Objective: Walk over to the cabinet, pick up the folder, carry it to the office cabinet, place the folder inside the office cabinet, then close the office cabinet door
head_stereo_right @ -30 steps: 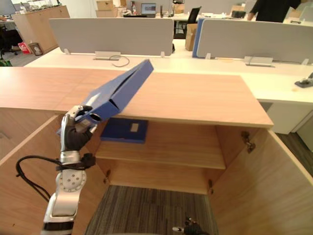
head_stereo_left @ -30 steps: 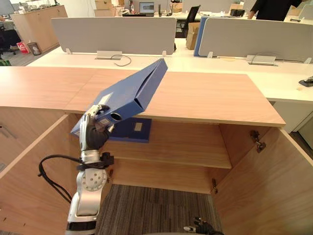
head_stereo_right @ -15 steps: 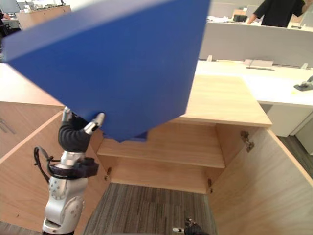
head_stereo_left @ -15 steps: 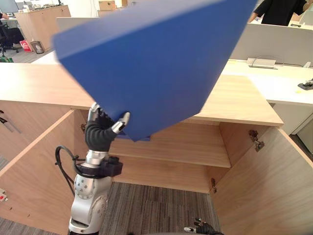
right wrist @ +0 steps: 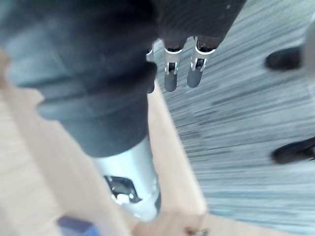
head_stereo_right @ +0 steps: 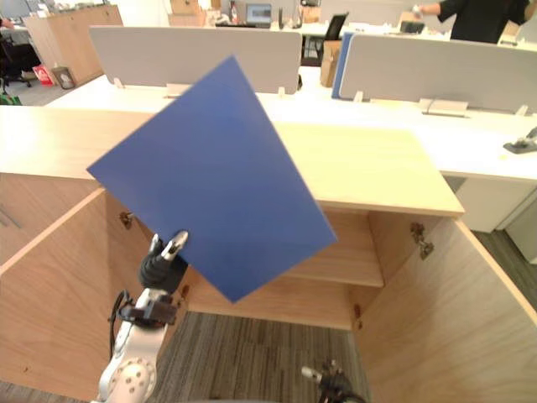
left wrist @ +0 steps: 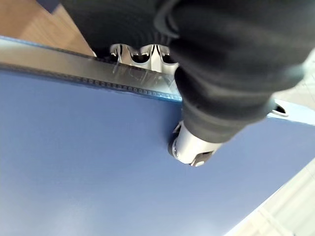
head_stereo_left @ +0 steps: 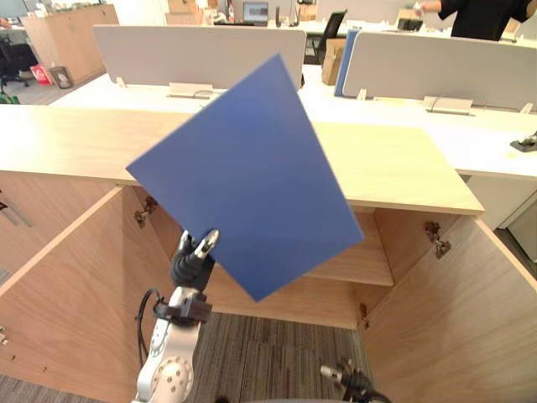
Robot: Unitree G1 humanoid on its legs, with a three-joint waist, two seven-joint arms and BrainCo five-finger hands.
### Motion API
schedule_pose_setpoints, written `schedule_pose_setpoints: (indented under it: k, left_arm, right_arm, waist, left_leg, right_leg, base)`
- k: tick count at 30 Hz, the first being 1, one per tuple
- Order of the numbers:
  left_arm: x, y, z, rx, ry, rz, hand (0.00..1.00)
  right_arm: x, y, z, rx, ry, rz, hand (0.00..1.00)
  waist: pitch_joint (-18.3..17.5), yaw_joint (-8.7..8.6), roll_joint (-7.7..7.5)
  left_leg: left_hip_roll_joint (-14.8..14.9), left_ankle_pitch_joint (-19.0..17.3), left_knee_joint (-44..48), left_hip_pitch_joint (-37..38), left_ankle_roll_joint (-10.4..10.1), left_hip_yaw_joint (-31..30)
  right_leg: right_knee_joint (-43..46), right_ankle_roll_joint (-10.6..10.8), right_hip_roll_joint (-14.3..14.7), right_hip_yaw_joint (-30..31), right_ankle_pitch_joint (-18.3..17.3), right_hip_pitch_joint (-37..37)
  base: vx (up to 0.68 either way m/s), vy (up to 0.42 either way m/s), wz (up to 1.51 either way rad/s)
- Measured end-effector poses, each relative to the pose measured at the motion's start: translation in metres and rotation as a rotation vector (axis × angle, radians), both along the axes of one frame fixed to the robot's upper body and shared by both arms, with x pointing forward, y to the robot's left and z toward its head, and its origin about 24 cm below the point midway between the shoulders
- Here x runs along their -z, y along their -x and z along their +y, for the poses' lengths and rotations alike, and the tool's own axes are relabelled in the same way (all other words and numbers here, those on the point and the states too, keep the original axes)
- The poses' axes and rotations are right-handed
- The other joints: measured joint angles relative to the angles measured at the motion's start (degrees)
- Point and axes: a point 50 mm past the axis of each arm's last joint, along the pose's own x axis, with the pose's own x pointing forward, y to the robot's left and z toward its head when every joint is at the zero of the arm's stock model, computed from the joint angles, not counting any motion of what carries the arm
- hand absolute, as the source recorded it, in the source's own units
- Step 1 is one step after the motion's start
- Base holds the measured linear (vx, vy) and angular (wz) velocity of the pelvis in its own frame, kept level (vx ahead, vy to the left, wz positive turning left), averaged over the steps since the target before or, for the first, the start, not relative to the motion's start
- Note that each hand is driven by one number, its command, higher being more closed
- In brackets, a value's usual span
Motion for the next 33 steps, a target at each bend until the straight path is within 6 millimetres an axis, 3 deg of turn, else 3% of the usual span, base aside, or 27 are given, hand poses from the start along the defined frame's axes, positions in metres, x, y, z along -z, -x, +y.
schedule_pose_setpoints:
  k: [4,8,11,16,21,24,27,30,33]
  left_arm:
    - [0.007,0.013,0.020,-0.088,-0.009,0.043,1.00]
    - [-0.011,0.022,0.038,-0.162,-0.032,-0.031,1.00]
    - [-0.019,0.023,0.046,-0.190,-0.069,-0.069,1.00]
    - [-0.017,0.024,0.046,-0.216,-0.078,-0.064,1.00]
    - [-0.017,0.024,0.043,-0.195,-0.145,-0.071,1.00]
    - [-0.017,0.023,0.035,-0.154,-0.219,-0.080,1.00]
    - [-0.016,0.022,0.024,-0.099,-0.268,-0.089,1.00]
    - [-0.016,0.021,0.016,-0.069,-0.297,-0.093,1.00]
    - [-0.016,0.022,0.018,-0.078,-0.311,-0.097,1.00]
  right_arm:
    - [-0.052,-0.036,-0.032,0.167,0.016,-0.340,0.00]
    - [-0.097,-0.052,-0.063,0.247,0.104,-0.561,0.00]
    - [-0.121,-0.061,-0.070,0.233,0.146,-0.662,0.00]
    - [-0.153,-0.080,-0.065,0.195,0.152,-0.812,0.00]
    - [-0.188,-0.104,-0.036,-0.018,0.179,-0.966,0.00]
    - [-0.204,-0.123,-0.002,-0.216,0.122,-1.045,0.00]
    - [-0.235,-0.136,0.042,-0.429,0.037,-1.193,0.00]
    - [-0.263,-0.142,0.072,-0.551,-0.056,-1.315,0.00]
    - [-0.278,-0.147,0.078,-0.574,-0.094,-1.370,0.00]
  waist:
    - [-0.1,-0.39,-0.07]
    - [-0.1,-0.33,-0.01]
    - [-0.1,-0.33,0.03]
    - [-0.1,-0.33,0.09]
    - [-0.1,-0.29,0.14]
    - [-0.1,-0.12,0.17]
    - [0.1,0.40,0.32]
    - [0.1,0.95,0.35]
    - [0.1,1.84,0.42]
  left_leg:
    - [0.1,0.0,0.0,0.0,0.0,0.2]
    - [0.1,0.0,0.0,0.0,0.0,0.0]
    - [0.1,0.0,0.0,0.0,0.0,-0.1]
    - [0.1,0.0,0.0,-0.1,0.0,-0.2]
    - [0.1,0.0,0.1,-0.2,0.0,-0.1]
    - [0.1,0.0,0.1,-0.5,0.0,-0.1]
    - [0.1,0.0,0.3,-0.7,0.0,-0.1]
    - [0.1,0.0,0.3,-0.6,0.0,-0.1]
    - [0.1,0.0,0.1,-0.3,0.0,0.0]
  right_leg:
    - [0.0,0.0,0.0,0.1,0.0,-0.1]
    - [0.3,-0.1,0.1,0.1,0.0,-0.1]
    - [0.5,0.0,0.0,0.1,0.0,-0.2]
    - [0.7,0.0,0.0,0.1,0.0,-0.4]
    - [0.7,0.0,0.0,0.1,0.0,-0.5]
    - [0.7,0.0,0.0,0.2,0.0,-0.5]
    - [0.8,0.0,0.0,0.2,0.1,-0.6]
    - [0.9,0.0,0.0,0.2,0.1,-0.6]
    - [1.0,0.0,-0.1,0.2,0.1,-0.4]
  base:
    - [0.01,-0.002,-0.01]
    - [-0.03,0.002,0.00]
    - [-0.04,0.008,0.00]
    - [-0.02,0.004,0.00]
    - [0.00,0.000,0.00]
    - [0.00,0.000,0.00]
    - [0.00,0.000,0.00]
    - [0.00,0.000,0.00]
    - [0.00,0.000,0.00]
